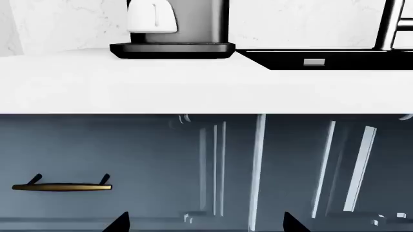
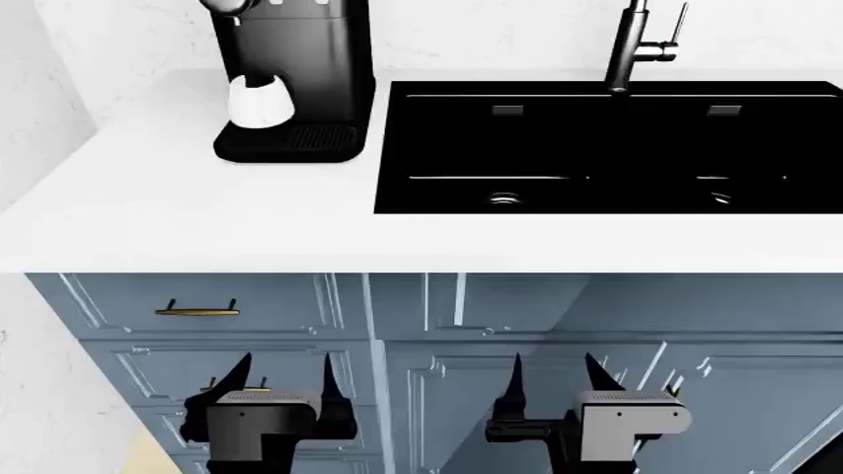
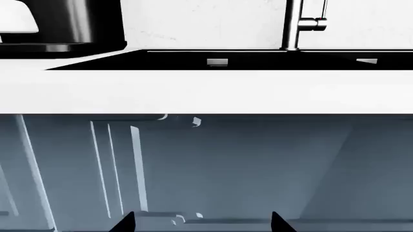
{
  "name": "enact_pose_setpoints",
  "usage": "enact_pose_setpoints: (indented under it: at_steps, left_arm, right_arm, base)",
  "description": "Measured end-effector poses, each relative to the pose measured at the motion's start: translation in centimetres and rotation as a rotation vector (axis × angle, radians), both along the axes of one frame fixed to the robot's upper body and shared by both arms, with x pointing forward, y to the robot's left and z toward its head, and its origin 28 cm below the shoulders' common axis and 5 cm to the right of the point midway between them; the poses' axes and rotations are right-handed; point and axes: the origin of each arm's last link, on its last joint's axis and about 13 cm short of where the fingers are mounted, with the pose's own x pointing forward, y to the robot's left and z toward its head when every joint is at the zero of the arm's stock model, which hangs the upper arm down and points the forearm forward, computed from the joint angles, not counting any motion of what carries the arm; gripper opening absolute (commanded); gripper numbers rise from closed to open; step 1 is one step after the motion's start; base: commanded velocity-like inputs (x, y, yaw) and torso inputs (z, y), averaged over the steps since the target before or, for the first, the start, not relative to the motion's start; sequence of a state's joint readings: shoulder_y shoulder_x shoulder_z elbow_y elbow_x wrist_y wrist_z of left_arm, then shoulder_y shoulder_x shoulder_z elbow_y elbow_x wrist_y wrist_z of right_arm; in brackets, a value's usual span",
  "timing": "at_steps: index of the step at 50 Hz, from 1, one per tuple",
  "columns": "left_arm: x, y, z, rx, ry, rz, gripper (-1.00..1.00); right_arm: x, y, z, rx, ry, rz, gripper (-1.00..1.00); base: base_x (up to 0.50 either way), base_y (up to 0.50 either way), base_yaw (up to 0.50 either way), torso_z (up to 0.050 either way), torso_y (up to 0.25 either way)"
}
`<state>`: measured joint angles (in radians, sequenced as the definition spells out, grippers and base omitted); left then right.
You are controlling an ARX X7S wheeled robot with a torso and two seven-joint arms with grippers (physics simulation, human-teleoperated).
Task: Press the button on the coffee machine to serve coffee.
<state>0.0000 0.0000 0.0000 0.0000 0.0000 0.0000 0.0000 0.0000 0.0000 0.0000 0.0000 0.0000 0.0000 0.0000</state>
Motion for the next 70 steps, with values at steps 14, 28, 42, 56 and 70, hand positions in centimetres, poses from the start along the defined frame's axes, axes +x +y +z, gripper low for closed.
enact_pose_setpoints:
  at_steps: [14, 28, 42, 56, 70]
  left_arm:
    - [0.22, -0.42, 0.13, 0.012, -0.006, -0.002, 1.0]
    - [0.5, -0.85, 0.27, 0.021, -0.007, 0.007, 1.0]
    - [0.41, -0.61, 0.22, 0.026, -0.01, 0.012, 1.0]
    - [0.34, -0.32, 0.24, 0.031, -0.015, 0.012, 1.0]
    - [0.63, -0.94, 0.33, 0.034, -0.012, 0.007, 1.0]
  right_arm:
    - [0.01, 0.11, -0.03, -0.005, -0.003, 0.011, 1.0]
    - [0.05, 0.12, -0.11, -0.025, -0.003, 0.021, 1.0]
    - [0.07, 0.19, -0.04, -0.048, -0.024, 0.023, 1.0]
    - [0.11, 0.22, 0.04, -0.048, -0.028, 0.02, 1.0]
    - [0.04, 0.2, 0.0, -0.052, -0.022, 0.014, 1.0]
  base:
    - [0.0, 0.0, 0.0, 0.0, 0.0]
    - [0.02, 0.27, 0.0, 0.0, 0.0]
    - [0.33, 0.49, 0.0, 0.0, 0.0]
    - [-0.08, 0.14, 0.0, 0.0, 0.0]
    - [-0.02, 0.15, 0.0, 0.0, 0.0]
